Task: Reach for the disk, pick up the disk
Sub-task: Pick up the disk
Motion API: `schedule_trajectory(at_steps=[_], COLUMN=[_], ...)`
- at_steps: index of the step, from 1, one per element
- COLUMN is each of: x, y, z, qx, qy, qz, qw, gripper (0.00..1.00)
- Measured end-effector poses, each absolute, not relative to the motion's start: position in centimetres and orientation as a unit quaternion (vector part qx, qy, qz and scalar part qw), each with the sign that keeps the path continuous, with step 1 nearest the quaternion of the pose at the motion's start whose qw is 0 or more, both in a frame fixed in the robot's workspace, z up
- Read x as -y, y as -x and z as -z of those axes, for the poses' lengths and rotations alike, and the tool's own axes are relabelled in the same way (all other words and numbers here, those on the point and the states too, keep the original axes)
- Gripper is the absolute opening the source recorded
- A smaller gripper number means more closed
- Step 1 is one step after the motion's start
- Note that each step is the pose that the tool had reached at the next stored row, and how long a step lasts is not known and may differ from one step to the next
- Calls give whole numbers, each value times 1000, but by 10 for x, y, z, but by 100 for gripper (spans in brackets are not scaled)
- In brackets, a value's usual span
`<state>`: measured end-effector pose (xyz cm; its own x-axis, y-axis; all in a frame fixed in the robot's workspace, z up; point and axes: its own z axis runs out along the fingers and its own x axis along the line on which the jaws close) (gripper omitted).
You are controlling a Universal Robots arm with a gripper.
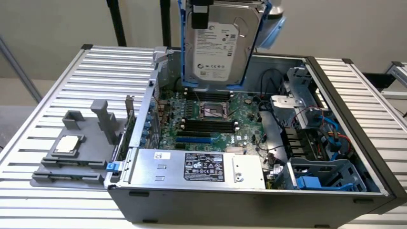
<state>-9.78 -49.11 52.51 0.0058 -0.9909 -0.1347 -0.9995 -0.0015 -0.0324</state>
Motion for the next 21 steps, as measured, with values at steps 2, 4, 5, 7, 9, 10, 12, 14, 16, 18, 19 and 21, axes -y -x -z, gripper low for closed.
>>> schedule_trajectory(at_steps=[2, 4, 5, 7, 9, 10, 12, 14, 16, 18, 19, 21], x=[493, 496, 497, 499, 502, 503, 506, 509, 513, 516, 518, 521], y=[89, 80, 75, 66, 57, 53, 43, 34, 25, 16, 12, 3], z=[-525, -525, -525, -525, -525, -525, -525, -525, -525, -525, -525, -525], qx=[-704, -704, -704, -704, -704, -704, -704, -704, -704, -704, -704, -704], qy=[707, 707, 707, 707, 707, 707, 707, 707, 707, 707, 707, 707], qz=[-36, -37, -37, -37, -37, -37, -37, -37, -37, -37, -37, -37], qw=[59, 59, 59, 60, 60, 60, 60, 60, 60, 60, 60, 60], gripper=[33, 33, 33, 33, 33, 33, 33, 33, 33, 33, 33, 33])
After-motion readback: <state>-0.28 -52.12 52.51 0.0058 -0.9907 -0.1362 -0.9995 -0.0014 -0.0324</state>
